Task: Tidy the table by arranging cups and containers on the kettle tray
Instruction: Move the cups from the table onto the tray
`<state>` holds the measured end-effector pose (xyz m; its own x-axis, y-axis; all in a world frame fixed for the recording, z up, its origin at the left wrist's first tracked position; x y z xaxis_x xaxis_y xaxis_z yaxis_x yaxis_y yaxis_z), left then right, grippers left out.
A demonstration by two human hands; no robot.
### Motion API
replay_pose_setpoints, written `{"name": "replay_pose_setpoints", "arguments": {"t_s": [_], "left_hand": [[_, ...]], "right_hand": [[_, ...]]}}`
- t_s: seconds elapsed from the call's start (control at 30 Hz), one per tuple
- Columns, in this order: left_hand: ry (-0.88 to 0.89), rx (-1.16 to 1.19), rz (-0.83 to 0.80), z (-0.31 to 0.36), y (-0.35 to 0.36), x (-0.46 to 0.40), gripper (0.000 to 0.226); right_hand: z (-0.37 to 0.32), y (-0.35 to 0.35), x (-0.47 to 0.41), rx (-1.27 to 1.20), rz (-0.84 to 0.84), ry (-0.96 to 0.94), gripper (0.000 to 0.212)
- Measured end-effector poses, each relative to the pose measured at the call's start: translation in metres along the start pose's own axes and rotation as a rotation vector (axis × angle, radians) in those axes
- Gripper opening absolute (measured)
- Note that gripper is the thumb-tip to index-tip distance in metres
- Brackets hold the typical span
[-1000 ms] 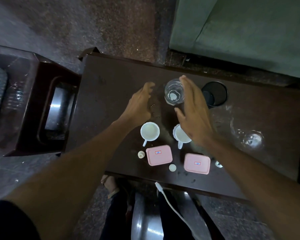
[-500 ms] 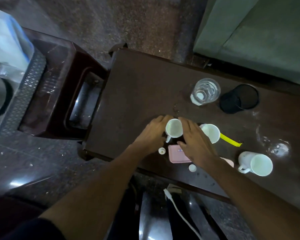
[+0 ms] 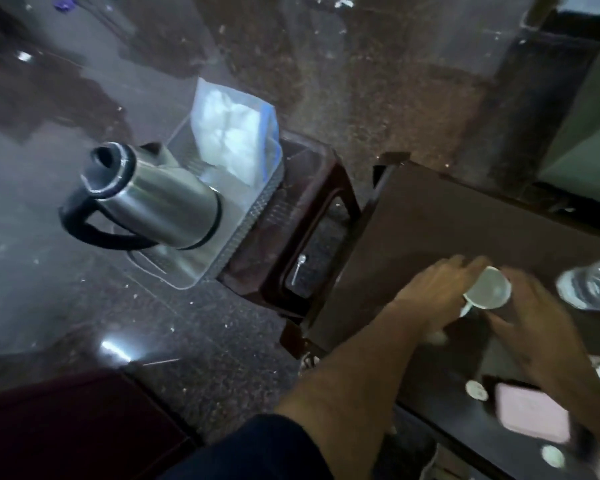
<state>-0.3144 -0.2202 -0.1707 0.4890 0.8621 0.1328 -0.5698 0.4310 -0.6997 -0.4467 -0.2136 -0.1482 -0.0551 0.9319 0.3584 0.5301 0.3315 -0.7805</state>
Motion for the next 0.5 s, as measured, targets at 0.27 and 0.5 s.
{"name": "replay_pose_setpoints", "arguments": {"t_s": [0.27, 0.5], "left_hand": [[-0.008, -0.247, 0.119, -0.112, -0.240, 0.067, 0.069], [-0.074, -0.461, 0.084, -0.183, -0.372, 0.153, 0.068]], "right_hand": [[-0.254, 0.039, -0.062, -0.084, 0.045, -0.228, 0.060], [-0.412, 0.103, -0.075, -0.115, 0.048, -0.380, 0.057]]}}
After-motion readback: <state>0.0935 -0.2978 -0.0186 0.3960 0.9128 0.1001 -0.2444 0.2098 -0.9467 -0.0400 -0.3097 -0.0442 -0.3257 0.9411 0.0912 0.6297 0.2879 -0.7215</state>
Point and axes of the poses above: each hand's wrist, its own x-axis away from the middle knuckle, its own y-axis out of the palm, z = x × y, the point moved 7 cm from there along -x, towards the middle knuckle, and after that the axes turned 15 degrees about y, right-handed, at the moved point
